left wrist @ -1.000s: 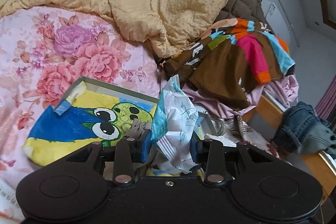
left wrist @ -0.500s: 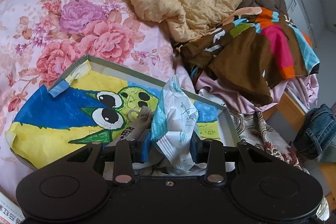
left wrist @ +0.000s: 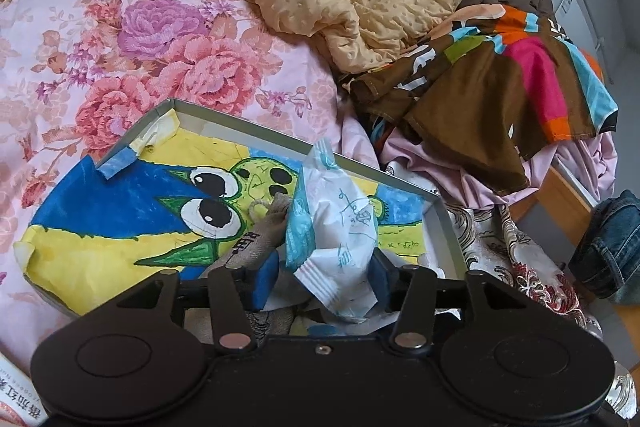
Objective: Organize soft objects
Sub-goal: 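Open both grippers to release the packet and foam pad into the tray, then withdraw both grippers toward the orange silicone piece and grey face mask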
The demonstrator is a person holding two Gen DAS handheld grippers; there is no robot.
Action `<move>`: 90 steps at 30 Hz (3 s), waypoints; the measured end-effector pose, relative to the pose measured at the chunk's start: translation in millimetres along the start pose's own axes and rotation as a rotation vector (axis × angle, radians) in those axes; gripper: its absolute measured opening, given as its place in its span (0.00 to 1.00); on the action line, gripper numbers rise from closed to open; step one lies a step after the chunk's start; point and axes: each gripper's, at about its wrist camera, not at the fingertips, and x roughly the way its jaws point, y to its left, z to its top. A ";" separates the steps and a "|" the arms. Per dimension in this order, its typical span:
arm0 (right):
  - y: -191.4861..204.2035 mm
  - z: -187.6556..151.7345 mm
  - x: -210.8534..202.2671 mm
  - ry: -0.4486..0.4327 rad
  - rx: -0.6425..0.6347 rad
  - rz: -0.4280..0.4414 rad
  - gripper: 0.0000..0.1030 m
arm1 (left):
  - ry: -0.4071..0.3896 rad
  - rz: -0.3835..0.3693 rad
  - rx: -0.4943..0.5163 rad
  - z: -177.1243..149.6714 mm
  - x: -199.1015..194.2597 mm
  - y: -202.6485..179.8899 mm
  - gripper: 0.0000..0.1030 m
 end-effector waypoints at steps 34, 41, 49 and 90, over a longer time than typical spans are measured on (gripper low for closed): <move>26.7 2.7 -140.9 -0.103 -0.081 -0.066 1.00 | -0.090 -0.013 0.097 -40.9 -157.4 0.0 0.97; 38.7 -11.6 -174.6 -0.108 -0.094 -0.060 1.00 | -0.101 -0.014 0.118 -62.0 -193.3 3.2 0.99; 50.6 -30.0 -220.6 -0.211 -0.106 -0.025 1.00 | -0.092 -0.043 0.106 -83.5 -229.6 11.0 0.99; 70.3 -103.2 -264.8 0.076 -0.081 -0.113 1.00 | 0.033 -0.070 0.287 -187.0 -282.1 46.4 0.99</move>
